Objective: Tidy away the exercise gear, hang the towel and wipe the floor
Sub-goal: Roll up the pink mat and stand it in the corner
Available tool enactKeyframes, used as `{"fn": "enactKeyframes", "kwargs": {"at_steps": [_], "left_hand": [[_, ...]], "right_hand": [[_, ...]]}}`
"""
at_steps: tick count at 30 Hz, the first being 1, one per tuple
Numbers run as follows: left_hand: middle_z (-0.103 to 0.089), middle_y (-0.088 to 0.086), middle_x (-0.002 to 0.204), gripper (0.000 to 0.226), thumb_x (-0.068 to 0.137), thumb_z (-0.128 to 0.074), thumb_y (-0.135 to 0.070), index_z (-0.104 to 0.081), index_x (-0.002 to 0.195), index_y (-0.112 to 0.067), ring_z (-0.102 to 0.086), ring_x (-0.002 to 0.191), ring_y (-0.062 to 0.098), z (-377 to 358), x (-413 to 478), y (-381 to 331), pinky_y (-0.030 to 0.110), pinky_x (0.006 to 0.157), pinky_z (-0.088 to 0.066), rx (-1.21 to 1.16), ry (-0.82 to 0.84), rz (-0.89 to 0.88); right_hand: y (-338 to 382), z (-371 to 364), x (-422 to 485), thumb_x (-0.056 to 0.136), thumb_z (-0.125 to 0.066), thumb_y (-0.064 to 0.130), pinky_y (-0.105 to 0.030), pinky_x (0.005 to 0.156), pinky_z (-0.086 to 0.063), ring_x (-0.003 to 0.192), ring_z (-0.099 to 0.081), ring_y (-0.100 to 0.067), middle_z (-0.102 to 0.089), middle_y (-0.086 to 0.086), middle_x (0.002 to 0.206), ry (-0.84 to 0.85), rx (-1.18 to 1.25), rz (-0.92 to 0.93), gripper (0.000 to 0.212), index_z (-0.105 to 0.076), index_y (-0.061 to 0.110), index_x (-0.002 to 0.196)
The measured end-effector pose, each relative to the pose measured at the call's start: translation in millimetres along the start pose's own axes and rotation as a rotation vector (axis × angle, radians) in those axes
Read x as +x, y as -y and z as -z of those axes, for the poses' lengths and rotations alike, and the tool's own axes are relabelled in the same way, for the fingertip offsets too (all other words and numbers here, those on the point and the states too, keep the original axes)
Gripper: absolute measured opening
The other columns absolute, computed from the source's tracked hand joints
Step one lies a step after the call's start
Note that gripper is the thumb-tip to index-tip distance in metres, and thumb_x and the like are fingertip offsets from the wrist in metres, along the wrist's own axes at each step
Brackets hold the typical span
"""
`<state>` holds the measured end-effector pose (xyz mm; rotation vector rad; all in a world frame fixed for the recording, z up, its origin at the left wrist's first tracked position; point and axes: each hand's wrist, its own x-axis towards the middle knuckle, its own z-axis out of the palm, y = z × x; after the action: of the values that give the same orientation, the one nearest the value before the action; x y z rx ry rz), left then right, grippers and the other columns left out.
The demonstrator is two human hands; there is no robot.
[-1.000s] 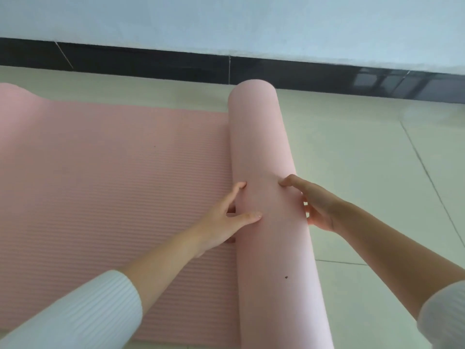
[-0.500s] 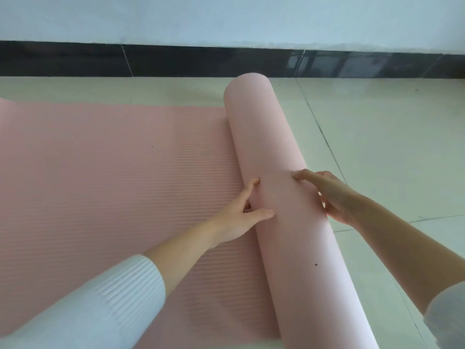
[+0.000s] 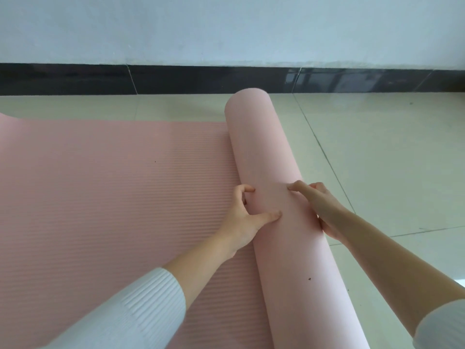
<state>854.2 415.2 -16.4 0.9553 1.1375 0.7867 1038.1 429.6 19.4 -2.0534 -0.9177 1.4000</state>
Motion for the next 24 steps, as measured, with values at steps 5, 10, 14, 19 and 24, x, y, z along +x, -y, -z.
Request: {"fn": "enactKeyframes", "kwargs": {"at_steps": [5, 10, 14, 19, 24], "left_hand": [[-0.054, -0.011, 0.118, 0.066, 0.071, -0.084, -0.027, -0.038, 0.117, -0.037, -0.062, 0.101, 0.007, -5, 9, -6, 0.032, 0.084, -0.057, 0.087, 0.026, -0.079], [-0.051, -0.009, 0.125, 0.069, 0.071, -0.084, -0.031, -0.038, 0.122, -0.035, -0.061, 0.106, 0.01, 19, 15, -5, 0.036, 0.086, -0.056, 0.128, 0.058, 0.026], [-0.049, -0.015, 0.132, 0.063, 0.079, -0.076, -0.03, -0.038, 0.13, -0.032, -0.054, 0.106, -0.003, 40, 7, -2, 0.019, 0.069, -0.045, 0.14, 0.053, 0.054], [-0.05, -0.007, 0.125, 0.052, 0.079, -0.071, -0.028, -0.05, 0.127, -0.03, -0.053, 0.114, 0.011, 68, -2, 3, 0.033, 0.093, -0.045, 0.326, -0.142, 0.105], [-0.067, 0.005, 0.093, 0.012, 0.085, -0.063, -0.026, -0.06, 0.096, -0.021, -0.068, 0.081, 0.021, 101, -26, -9, 0.035, 0.074, -0.053, 0.227, -0.337, 0.028]], "right_hand": [[-4, 5, 4, 0.059, -0.072, 0.06, -0.051, 0.093, -0.052, 0.102, -0.065, -0.027, -0.062, -0.008, 0.116, 0.005, 0.084, -0.024, 0.069, -0.05, 0.019, 0.111], [3, -7, 4, 0.07, -0.073, 0.056, -0.045, 0.089, -0.052, 0.099, -0.06, -0.023, -0.057, -0.004, 0.111, -0.063, -0.022, 0.012, 0.07, -0.042, 0.016, 0.119], [12, -12, -5, 0.074, -0.069, 0.06, -0.037, 0.081, -0.049, 0.102, -0.057, -0.019, -0.056, 0.001, 0.114, -0.099, -0.162, 0.107, 0.061, -0.053, 0.019, 0.115], [33, -22, -21, 0.082, -0.061, 0.057, -0.033, 0.089, -0.038, 0.111, -0.053, -0.014, -0.063, 0.012, 0.113, -0.054, -0.212, 0.239, 0.04, -0.071, 0.025, 0.104], [64, -67, -41, 0.086, -0.058, 0.051, -0.045, 0.088, -0.054, 0.101, -0.06, -0.027, -0.065, -0.003, 0.111, 0.068, -0.206, 0.309, 0.033, -0.068, 0.027, 0.106]]}}
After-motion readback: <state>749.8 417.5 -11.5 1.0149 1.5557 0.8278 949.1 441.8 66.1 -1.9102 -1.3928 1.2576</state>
